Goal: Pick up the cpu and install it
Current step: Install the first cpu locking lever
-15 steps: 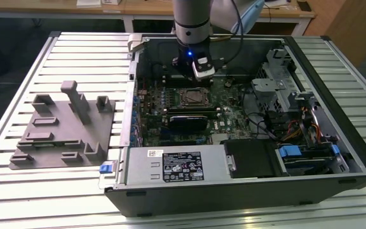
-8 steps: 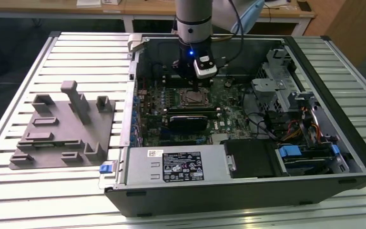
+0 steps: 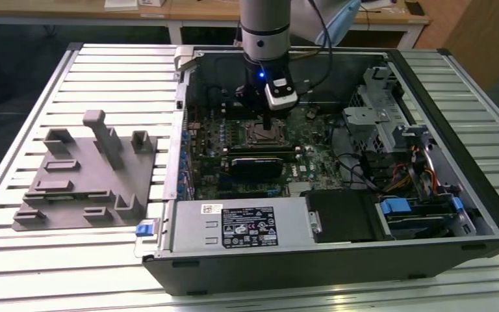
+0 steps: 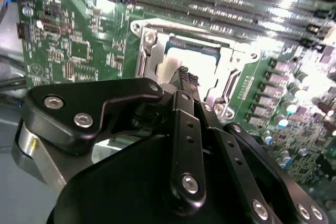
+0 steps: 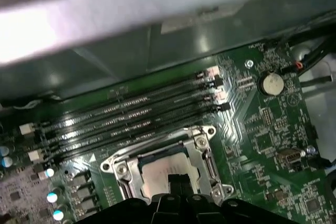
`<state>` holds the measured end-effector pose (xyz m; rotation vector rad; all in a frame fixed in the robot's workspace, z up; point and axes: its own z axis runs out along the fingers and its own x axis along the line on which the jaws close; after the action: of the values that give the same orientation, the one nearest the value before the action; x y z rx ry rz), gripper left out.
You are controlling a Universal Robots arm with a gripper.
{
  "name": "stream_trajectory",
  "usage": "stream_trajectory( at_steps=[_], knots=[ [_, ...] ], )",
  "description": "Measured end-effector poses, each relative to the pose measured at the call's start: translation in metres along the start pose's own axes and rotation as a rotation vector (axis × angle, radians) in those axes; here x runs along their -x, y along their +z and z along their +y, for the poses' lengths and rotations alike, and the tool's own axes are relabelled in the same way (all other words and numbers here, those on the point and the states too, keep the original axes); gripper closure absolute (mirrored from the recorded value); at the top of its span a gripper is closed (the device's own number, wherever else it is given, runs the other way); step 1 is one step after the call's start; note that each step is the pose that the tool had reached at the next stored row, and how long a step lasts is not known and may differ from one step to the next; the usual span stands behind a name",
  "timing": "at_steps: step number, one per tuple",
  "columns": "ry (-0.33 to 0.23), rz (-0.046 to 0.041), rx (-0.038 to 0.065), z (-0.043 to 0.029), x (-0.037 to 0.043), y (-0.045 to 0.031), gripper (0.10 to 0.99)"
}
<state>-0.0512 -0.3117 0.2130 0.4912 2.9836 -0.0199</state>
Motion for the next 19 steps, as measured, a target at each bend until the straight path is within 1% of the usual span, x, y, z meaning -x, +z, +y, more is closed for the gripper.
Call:
stream_trajectory(
  at_steps=[2, 8, 10, 13, 19],
  knots=[
    [0.000, -0.0001, -0.001, -0.0013, 0.0005, 0.0001, 0.980],
    [0.000, 0.0000, -0.001, -0.0014, 0.0005, 0.0001, 0.980],
    [0.000, 0.0000, -0.001, -0.0015, 0.0006, -0.0014, 0.980],
    [0.000, -0.0001, -0.001, -0.0014, 0.0014, -0.0075, 0.980],
    [0.000, 0.0000, -0.001, -0.0013, 0.0034, -0.0251, 0.980]
  ],
)
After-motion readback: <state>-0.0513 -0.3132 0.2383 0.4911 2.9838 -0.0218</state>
